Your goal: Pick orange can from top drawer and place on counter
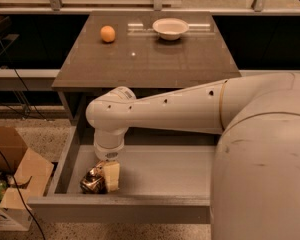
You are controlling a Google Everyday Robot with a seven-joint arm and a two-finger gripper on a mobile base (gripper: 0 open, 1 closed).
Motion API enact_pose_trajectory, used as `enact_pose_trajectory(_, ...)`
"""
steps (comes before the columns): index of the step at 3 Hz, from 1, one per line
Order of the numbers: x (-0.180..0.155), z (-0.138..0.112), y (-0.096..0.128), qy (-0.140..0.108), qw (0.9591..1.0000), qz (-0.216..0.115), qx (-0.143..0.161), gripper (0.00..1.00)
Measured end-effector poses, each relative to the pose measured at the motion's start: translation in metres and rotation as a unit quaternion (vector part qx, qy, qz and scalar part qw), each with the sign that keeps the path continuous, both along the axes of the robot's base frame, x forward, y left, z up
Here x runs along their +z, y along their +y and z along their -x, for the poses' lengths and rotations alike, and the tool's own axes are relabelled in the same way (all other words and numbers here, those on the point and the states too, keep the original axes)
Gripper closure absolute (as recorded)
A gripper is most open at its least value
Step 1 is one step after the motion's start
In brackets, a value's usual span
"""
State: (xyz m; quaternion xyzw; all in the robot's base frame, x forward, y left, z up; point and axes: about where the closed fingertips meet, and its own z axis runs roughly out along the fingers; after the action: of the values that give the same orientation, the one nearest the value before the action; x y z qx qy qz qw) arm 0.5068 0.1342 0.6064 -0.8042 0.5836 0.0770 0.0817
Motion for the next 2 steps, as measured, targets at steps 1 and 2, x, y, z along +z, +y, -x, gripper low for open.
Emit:
enact_pose_trajectory(1,-0.0189,-0.0024,-0.0053,0.010,0.9999,0.011,0.000,0.18)
enact_pose_trajectory(2,-0.0266,0.0018,-0.0078,0.015,0.9997,0.018,0.001,0.41)
